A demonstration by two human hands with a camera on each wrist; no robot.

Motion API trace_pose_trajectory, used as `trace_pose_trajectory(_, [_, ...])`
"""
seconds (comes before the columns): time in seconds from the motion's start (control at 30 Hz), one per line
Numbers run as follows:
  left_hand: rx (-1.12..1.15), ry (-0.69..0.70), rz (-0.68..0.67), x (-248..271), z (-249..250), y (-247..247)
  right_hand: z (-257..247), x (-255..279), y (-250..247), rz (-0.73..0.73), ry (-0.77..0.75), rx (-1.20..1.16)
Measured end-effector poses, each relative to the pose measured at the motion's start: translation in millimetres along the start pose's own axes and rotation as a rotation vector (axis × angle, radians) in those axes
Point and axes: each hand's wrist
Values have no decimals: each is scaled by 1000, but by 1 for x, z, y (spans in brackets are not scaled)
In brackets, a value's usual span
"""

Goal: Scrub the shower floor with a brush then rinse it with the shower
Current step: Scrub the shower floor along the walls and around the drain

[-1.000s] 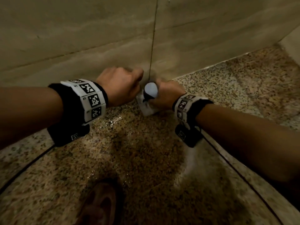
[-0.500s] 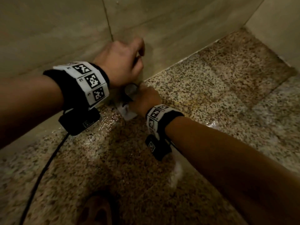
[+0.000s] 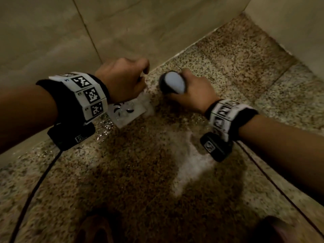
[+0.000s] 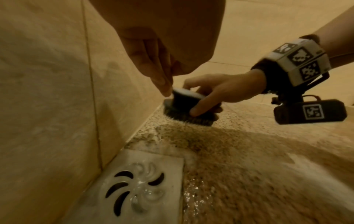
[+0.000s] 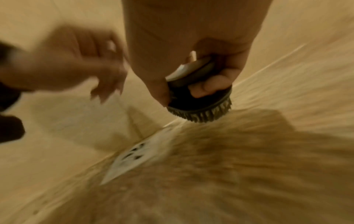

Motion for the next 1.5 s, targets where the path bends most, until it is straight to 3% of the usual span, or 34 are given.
trace_pose_trajectory(0.13, [-12,62,-58,-7,8,24,91,26,-32,9,526,164])
trace_pose_trajectory(0.23, [-70,128,-209,-15,26,43,119,50,-31,-43,667,180])
trace_pose_trajectory(0.3, [-97,152,-302,-22,37,50,107,58,-17,-51,659,148])
trace_pose_trajectory(0.37, [-77,154,-324,-29,44,53,76,56,-1,-19,544,105])
trace_pose_trajectory(0.43, [-48,142,-279,-35,46,51,34,47,14,-33,404,29])
trace_pose_trajectory(0.57, [-7,56,-140,-38,41,48,-29,30,34,-207,162,-35])
trace_pose_trajectory(0.6, [13,33,-97,-38,38,49,-28,25,33,-192,187,-16])
trace_pose_trajectory(0.7, [95,-13,-2,-36,28,51,3,26,3,-87,446,19])
trace_pose_trajectory(0.8, [103,62,-9,-40,36,56,68,51,-37,-8,625,210])
trace_pose_trajectory(0.93, [80,165,-29,-52,65,64,127,88,-65,-95,813,327])
trace_pose_trajectory(1.03, [80,196,-80,-59,87,69,111,102,-59,-94,754,320])
trace_pose_trajectory(1.13, [71,227,-51,-62,102,74,59,101,-26,-14,668,116])
trace_pose_trajectory(1.23, [127,238,111,-59,102,76,14,85,2,-87,564,-97])
trace_pose_trajectory(1.3, [165,241,207,-58,96,74,-1,71,-2,-97,637,-169])
trace_pose_trajectory(1.4, [123,207,205,-58,93,73,9,60,-31,-18,716,-234])
trace_pose_trajectory(1.5, [149,299,161,-59,121,77,41,73,-66,-20,716,-23])
Point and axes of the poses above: each hand's wrist, its own x-axis away from the middle knuckle, its own y-axis out of the palm, z = x × y, and after that the axes turned 12 degrees about z, right-handed
